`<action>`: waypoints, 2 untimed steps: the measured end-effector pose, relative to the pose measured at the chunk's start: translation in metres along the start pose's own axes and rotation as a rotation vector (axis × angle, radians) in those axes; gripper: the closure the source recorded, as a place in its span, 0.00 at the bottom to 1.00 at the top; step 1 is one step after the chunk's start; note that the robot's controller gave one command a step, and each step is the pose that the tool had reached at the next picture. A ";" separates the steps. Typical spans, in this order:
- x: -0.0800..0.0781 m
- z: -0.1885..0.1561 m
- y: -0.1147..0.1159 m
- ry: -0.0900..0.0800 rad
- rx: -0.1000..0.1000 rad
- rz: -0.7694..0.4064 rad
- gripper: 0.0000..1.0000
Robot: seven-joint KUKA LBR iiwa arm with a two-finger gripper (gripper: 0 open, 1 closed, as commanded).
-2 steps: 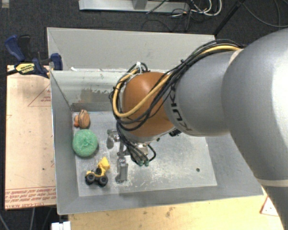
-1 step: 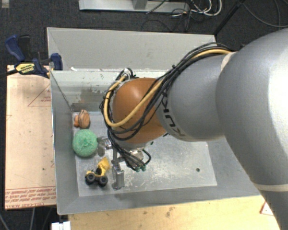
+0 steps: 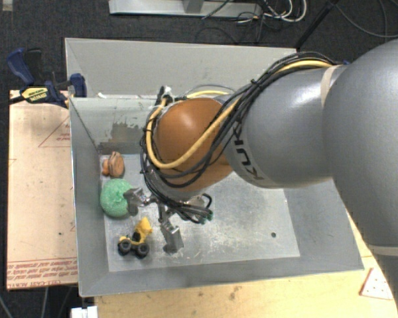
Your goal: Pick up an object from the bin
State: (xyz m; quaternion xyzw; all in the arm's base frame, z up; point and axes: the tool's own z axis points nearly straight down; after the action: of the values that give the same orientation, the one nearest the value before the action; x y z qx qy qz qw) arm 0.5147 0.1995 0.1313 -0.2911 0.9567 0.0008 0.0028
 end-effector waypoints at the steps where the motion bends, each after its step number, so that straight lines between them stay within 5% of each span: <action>1: -0.001 0.065 0.006 0.009 -0.003 -0.076 0.00; 2: 0.000 0.062 0.014 0.006 -0.003 -0.285 1.00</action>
Offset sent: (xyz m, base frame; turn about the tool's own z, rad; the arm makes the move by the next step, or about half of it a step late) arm -0.0069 0.0112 -0.0613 -0.2885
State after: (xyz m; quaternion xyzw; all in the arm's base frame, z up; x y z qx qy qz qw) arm 0.5078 0.2113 0.0695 -0.4240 0.9057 0.0010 -0.0002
